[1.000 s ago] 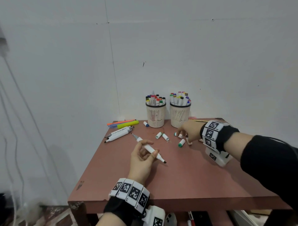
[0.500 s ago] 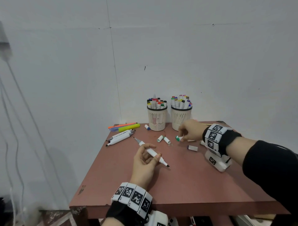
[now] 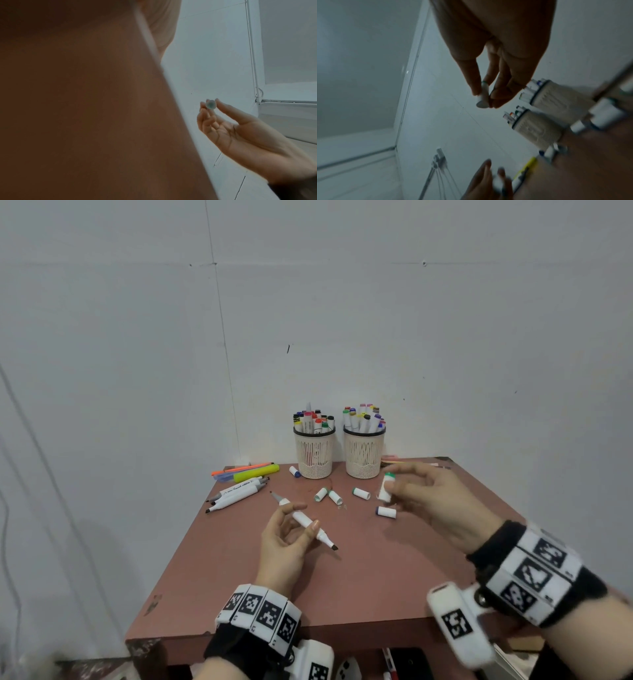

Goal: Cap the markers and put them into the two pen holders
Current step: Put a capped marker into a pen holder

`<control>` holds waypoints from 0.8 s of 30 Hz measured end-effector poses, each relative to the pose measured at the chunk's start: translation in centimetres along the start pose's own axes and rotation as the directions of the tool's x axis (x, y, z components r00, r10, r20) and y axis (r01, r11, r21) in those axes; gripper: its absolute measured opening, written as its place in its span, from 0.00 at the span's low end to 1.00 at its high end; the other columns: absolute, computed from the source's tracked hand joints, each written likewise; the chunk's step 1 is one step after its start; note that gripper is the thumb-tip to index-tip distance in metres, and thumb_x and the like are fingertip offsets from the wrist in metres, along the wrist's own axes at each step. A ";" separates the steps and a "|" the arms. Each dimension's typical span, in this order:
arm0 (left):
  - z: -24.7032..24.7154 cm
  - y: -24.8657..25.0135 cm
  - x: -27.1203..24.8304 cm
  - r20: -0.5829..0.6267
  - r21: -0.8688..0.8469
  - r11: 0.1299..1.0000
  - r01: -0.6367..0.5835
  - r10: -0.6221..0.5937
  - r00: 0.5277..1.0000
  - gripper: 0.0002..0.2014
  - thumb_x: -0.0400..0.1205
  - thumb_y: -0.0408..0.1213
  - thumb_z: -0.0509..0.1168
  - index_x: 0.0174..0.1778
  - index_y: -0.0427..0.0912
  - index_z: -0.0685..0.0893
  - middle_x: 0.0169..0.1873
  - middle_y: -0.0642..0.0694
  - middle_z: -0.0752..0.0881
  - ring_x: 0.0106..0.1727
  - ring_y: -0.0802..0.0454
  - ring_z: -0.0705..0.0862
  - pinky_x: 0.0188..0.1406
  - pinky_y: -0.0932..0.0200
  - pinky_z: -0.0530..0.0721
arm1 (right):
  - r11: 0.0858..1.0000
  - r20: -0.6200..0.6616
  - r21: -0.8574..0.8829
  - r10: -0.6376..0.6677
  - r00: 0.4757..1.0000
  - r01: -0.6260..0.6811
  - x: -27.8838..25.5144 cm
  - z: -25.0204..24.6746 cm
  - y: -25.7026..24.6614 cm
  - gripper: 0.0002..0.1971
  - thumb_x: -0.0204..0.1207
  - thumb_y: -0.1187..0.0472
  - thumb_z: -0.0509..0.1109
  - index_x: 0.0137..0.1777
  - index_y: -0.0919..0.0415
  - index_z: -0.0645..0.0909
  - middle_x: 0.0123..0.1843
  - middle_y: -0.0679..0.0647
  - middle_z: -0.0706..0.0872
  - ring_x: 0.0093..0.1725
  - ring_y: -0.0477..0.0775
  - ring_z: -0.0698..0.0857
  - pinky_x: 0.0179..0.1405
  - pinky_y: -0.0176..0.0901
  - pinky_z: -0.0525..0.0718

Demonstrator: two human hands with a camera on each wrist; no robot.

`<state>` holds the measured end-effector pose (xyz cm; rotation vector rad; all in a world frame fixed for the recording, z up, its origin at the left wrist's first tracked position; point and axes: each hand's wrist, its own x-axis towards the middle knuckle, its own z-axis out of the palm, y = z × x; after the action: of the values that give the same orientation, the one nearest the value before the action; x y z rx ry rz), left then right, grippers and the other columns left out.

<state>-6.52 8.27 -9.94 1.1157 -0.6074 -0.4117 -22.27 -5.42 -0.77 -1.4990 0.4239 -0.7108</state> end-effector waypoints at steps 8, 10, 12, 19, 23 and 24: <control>-0.4 -0.2 0.3 -0.100 -0.012 0.999 -0.035 0.034 0.994 0.14 0.75 0.20 0.69 0.53 0.39 0.82 0.42 0.39 0.85 0.36 0.55 0.87 0.35 0.66 0.85 | 0.932 -0.157 0.357 0.119 0.980 -0.056 -1.8 3.5 6.7 0.14 0.70 0.76 0.72 0.53 0.64 0.82 0.42 0.63 0.89 0.34 0.52 0.87 0.45 0.48 0.86; -0.3 -0.1 0.3 -0.116 -0.031 0.999 -0.040 0.036 0.993 0.14 0.75 0.19 0.68 0.52 0.38 0.82 0.42 0.39 0.85 0.36 0.56 0.88 0.36 0.65 0.86 | 0.904 -0.175 0.425 0.140 0.974 -0.053 -1.7 4.6 7.9 0.12 0.71 0.78 0.70 0.52 0.66 0.83 0.40 0.61 0.89 0.35 0.51 0.88 0.47 0.45 0.87; -0.3 -0.1 0.3 -0.126 -0.046 0.998 -0.052 0.046 0.991 0.14 0.75 0.18 0.68 0.52 0.36 0.81 0.42 0.39 0.84 0.35 0.57 0.88 0.37 0.64 0.88 | 0.875 -0.214 0.482 0.160 0.964 -0.039 -1.6 5.5 8.8 0.10 0.71 0.79 0.69 0.48 0.69 0.83 0.37 0.59 0.90 0.35 0.51 0.88 0.45 0.41 0.88; -0.2 -0.3 0.4 -0.133 -0.092 0.994 -0.062 0.050 0.990 0.13 0.74 0.18 0.69 0.49 0.37 0.82 0.40 0.39 0.84 0.36 0.53 0.88 0.37 0.62 0.88 | 0.913 -0.212 0.407 0.126 0.969 -0.030 -1.8 5.6 9.4 0.08 0.69 0.77 0.73 0.47 0.71 0.84 0.37 0.63 0.89 0.33 0.53 0.87 0.39 0.38 0.87; -0.2 -0.4 0.4 -0.106 -0.113 0.992 -0.057 0.045 0.993 0.13 0.74 0.18 0.69 0.50 0.36 0.82 0.41 0.37 0.84 0.42 0.45 0.88 0.38 0.59 0.88 | 0.947 -0.187 0.317 0.118 0.975 -0.054 -1.8 5.9 9.6 0.07 0.68 0.77 0.75 0.45 0.71 0.85 0.39 0.67 0.89 0.38 0.58 0.87 0.41 0.41 0.87; -0.2 -0.4 0.3 -0.094 -0.114 0.992 -0.052 0.042 0.995 0.13 0.74 0.18 0.69 0.51 0.35 0.82 0.41 0.37 0.84 0.42 0.44 0.88 0.38 0.59 0.89 | 0.950 -0.188 0.308 0.117 0.975 -0.055 -1.8 5.9 9.6 0.07 0.67 0.77 0.75 0.44 0.71 0.85 0.40 0.67 0.90 0.39 0.59 0.87 0.42 0.42 0.88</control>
<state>-6.14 8.10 -10.27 1.0013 -0.5213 -0.3487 -18.15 -0.49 -10.18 -1.1173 0.5088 -0.8238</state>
